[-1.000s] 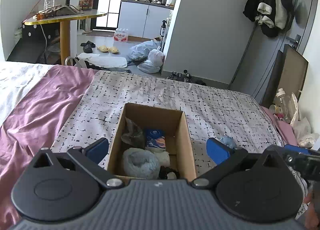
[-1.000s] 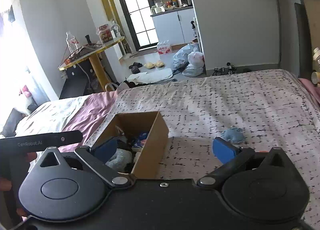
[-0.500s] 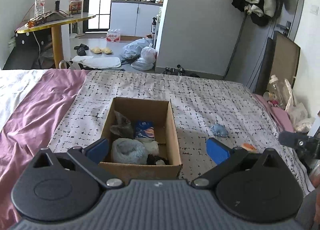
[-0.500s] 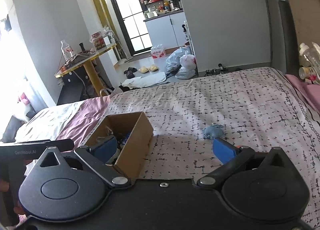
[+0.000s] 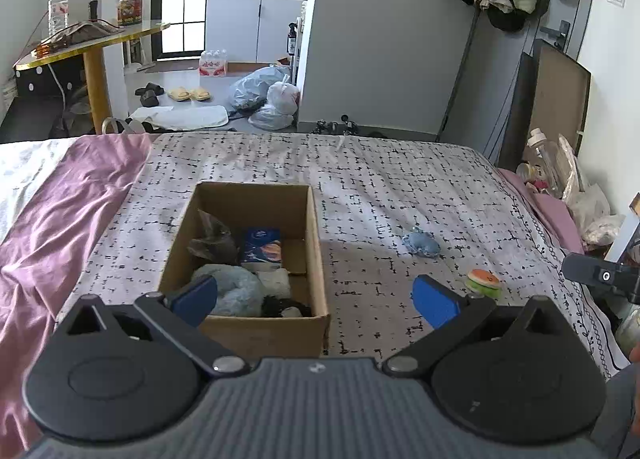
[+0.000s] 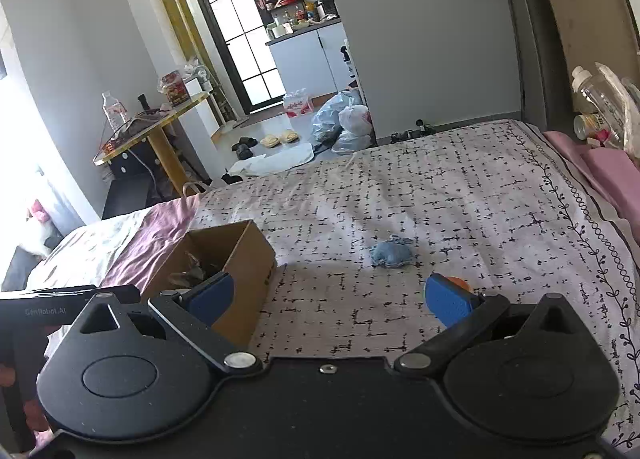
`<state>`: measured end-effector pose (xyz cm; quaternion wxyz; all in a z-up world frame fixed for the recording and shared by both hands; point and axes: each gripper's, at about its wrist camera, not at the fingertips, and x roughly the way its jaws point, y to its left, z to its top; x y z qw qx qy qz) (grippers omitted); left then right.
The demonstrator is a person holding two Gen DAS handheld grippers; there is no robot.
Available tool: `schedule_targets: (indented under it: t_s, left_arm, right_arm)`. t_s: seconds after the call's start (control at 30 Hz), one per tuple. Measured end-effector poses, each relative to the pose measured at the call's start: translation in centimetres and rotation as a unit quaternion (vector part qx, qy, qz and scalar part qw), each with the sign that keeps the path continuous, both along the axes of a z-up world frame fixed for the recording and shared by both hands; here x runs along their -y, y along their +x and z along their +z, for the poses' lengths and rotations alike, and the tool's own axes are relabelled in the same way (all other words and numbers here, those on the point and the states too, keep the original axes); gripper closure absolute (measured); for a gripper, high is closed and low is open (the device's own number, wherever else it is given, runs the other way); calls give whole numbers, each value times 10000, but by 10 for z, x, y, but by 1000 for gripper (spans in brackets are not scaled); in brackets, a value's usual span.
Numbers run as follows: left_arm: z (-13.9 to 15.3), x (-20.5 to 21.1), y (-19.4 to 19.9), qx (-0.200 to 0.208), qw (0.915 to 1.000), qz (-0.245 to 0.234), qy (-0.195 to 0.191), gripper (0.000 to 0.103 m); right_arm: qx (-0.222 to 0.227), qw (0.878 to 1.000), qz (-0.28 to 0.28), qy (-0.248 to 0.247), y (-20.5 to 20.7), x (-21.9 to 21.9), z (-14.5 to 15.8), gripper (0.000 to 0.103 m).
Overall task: Organize soft objects
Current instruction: 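Withdraw both grippers and move toward the denim plush and hamburger plush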
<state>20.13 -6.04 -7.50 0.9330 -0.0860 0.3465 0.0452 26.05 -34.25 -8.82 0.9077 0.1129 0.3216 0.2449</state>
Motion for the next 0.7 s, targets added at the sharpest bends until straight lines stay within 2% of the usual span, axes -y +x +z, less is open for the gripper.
schedule_targets:
  t_s: [0.43,0.7]
  left_arm:
    - [-1,34,37,34,9994,-284,207,0]
    - [-12,53,75,-150,9988,-400,250,0]
  right_arm:
    - [-129,9995,-273,26,20,31,-15,0]
    - [-379,9980,-495,30,44,45,-34,1]
